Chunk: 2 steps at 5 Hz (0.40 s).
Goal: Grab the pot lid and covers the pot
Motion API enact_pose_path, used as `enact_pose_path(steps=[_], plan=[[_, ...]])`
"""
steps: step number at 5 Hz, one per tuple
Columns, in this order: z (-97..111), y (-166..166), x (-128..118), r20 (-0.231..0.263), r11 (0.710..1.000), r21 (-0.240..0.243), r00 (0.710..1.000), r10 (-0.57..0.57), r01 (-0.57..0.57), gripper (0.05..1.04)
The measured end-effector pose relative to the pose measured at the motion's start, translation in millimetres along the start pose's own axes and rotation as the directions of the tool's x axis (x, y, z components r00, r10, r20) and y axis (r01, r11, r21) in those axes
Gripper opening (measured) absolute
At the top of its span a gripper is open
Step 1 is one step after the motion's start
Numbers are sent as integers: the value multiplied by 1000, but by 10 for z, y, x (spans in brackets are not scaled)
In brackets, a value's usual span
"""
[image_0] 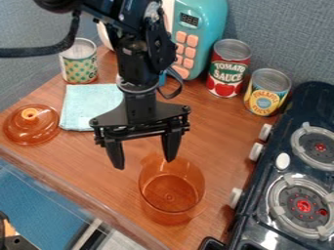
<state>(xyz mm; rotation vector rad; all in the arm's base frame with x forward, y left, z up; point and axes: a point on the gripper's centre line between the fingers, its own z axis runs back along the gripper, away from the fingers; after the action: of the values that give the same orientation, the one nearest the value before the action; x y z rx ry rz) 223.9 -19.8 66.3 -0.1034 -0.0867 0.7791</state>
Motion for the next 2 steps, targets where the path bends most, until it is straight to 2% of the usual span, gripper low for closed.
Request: enact_pose_path(steps=[1,2], plan=[[-25,15,-23,-21,1000,9,1000,4,-4,1000],[26,132,90,-60,996,0,994,93,-93,1000]])
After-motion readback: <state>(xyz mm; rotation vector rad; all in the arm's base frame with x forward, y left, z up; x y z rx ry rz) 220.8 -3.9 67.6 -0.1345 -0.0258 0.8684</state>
